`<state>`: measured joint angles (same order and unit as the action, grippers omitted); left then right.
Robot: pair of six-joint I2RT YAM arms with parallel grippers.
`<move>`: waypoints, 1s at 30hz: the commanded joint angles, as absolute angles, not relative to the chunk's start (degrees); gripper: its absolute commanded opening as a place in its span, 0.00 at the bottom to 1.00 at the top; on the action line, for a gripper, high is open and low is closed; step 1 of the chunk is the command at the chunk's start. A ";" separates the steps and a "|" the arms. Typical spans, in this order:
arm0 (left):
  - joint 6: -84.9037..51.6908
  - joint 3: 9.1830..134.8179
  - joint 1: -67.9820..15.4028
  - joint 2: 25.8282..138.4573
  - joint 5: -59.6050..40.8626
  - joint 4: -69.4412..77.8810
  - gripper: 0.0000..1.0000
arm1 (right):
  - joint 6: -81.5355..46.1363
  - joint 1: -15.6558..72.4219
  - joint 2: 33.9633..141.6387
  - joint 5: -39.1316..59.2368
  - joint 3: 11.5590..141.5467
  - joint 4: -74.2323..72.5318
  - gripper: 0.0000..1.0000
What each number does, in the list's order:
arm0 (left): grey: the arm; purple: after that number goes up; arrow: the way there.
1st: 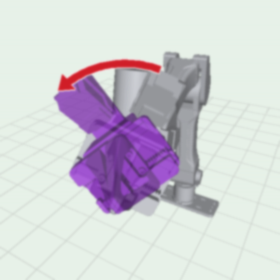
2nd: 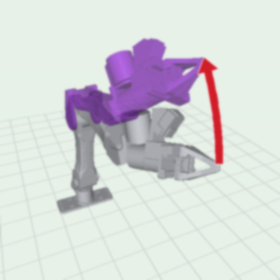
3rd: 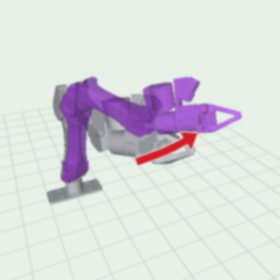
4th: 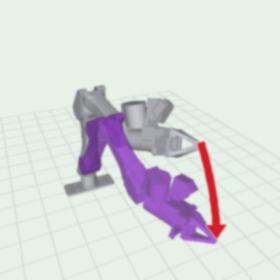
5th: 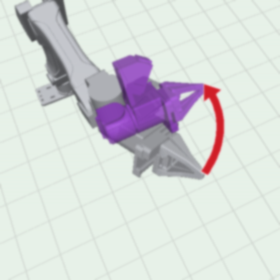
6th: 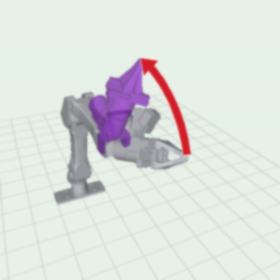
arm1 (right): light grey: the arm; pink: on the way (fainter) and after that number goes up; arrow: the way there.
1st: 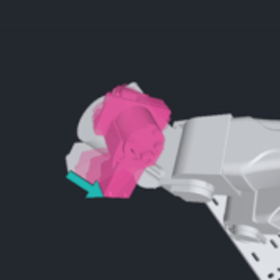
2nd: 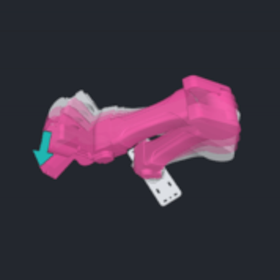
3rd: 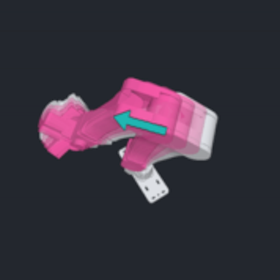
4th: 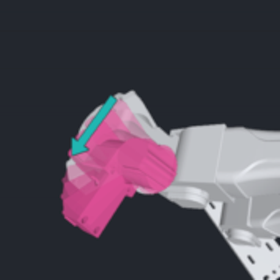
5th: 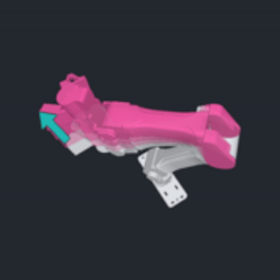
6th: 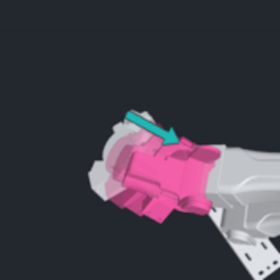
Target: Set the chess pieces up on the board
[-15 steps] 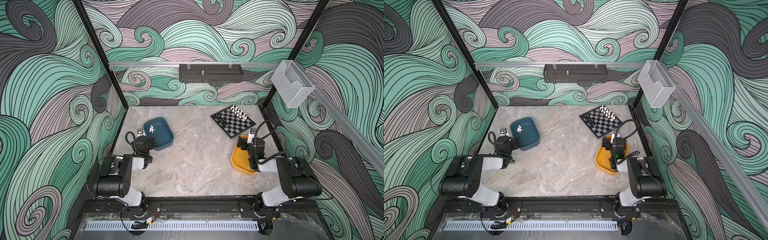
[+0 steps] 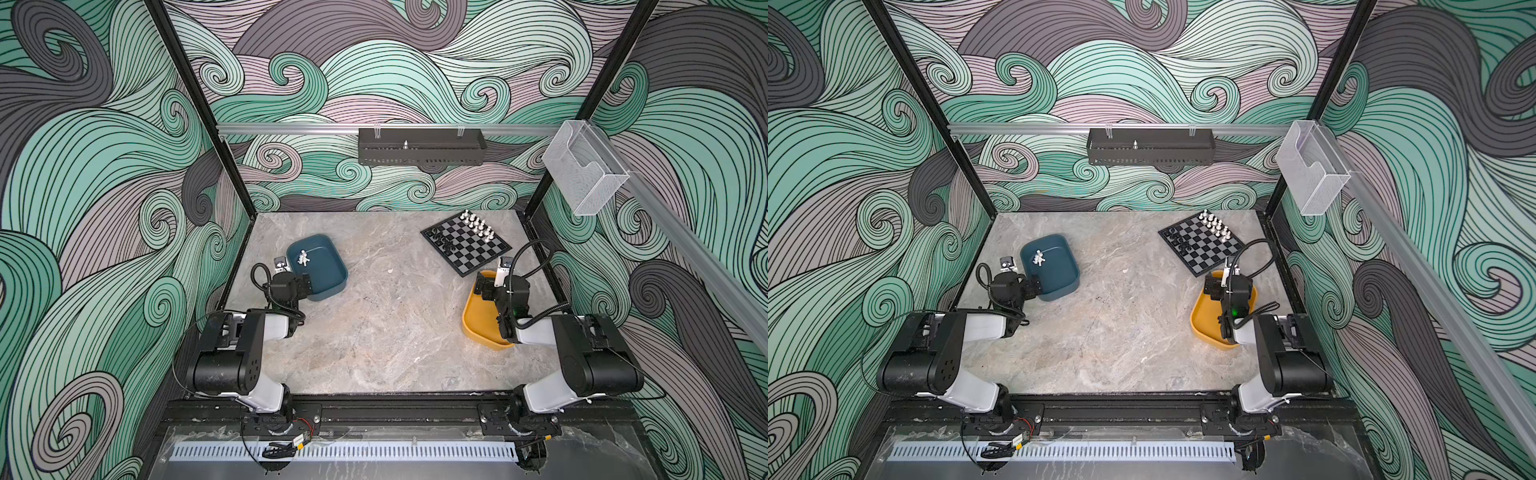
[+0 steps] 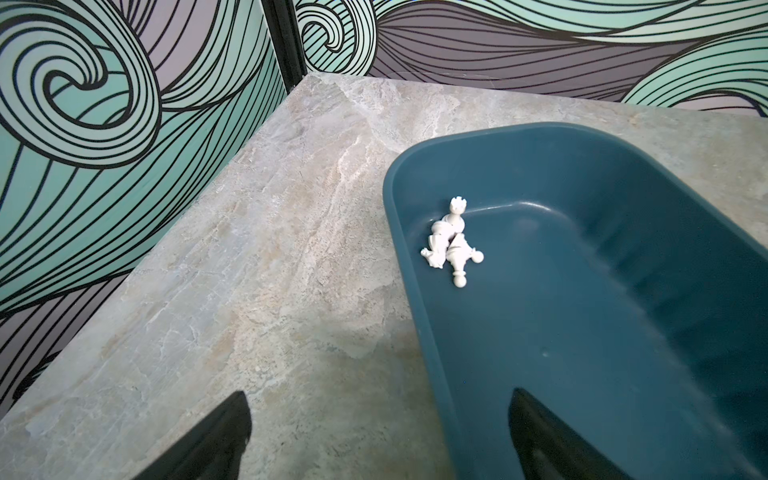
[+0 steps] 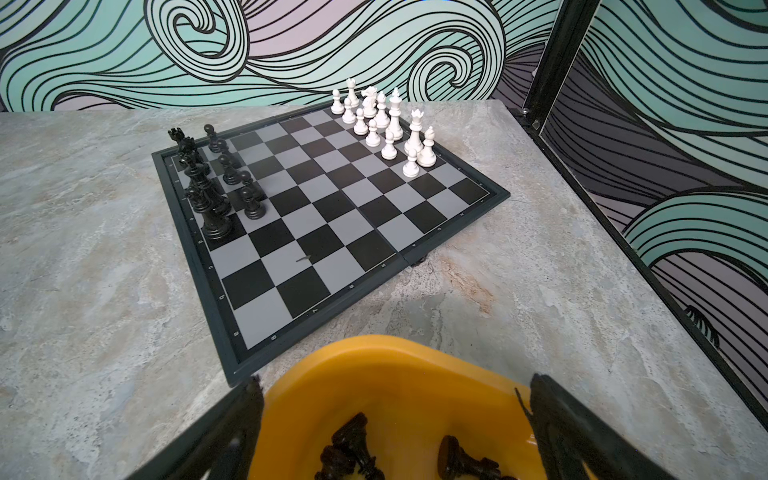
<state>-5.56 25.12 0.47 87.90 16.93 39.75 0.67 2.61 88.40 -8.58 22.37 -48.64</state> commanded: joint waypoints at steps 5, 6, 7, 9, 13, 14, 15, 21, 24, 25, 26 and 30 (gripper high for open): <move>-5.27 26.03 0.70 87.32 17.68 39.47 0.99 | 0.79 2.55 88.15 -8.11 22.61 -49.33 0.99; -5.27 26.06 0.68 87.32 17.67 39.47 0.99 | 0.79 2.55 88.09 -8.12 22.69 -49.36 0.99; -5.27 26.10 0.70 87.28 17.67 39.55 0.99 | 0.79 2.54 88.14 -8.15 22.73 -49.37 0.99; -5.28 26.04 0.70 87.28 17.67 39.51 0.99 | 0.79 2.57 88.15 -8.13 22.71 -49.31 0.99; -5.27 26.09 0.70 87.23 17.73 39.47 0.99 | 0.79 2.55 88.11 -8.13 22.59 -49.41 0.99; -5.27 26.10 0.70 87.20 17.72 39.49 0.98 | 0.79 2.55 88.09 -8.15 22.67 -49.39 0.99; -5.35 26.10 0.80 87.32 17.66 39.62 0.99 | 0.78 2.53 88.15 -8.14 22.67 -49.38 0.99; -5.48 26.09 1.14 87.31 17.22 39.53 0.99 | -1.66 1.21 84.69 -10.68 22.76 -48.59 0.99; -5.56 26.06 1.14 82.98 19.16 36.89 0.99 | -4.89 1.23 70.86 -19.49 27.10 -26.78 0.99; -7.00 27.16 1.14 79.68 20.32 31.72 0.99 | -5.93 1.23 67.40 -21.66 27.92 -23.92 0.99; -7.54 27.59 1.10 76.71 21.62 29.17 0.99 | -7.96 1.23 63.30 -23.87 28.55 -20.97 0.99; -16.64 31.23 1.05 65.38 29.38 14.78 0.99 | -33.86 0.33 49.96 -33.88 32.13 -4.60 0.99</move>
<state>-9.50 26.57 0.69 71.64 22.41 26.87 -14.66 1.26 56.16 -23.31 30.06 -21.39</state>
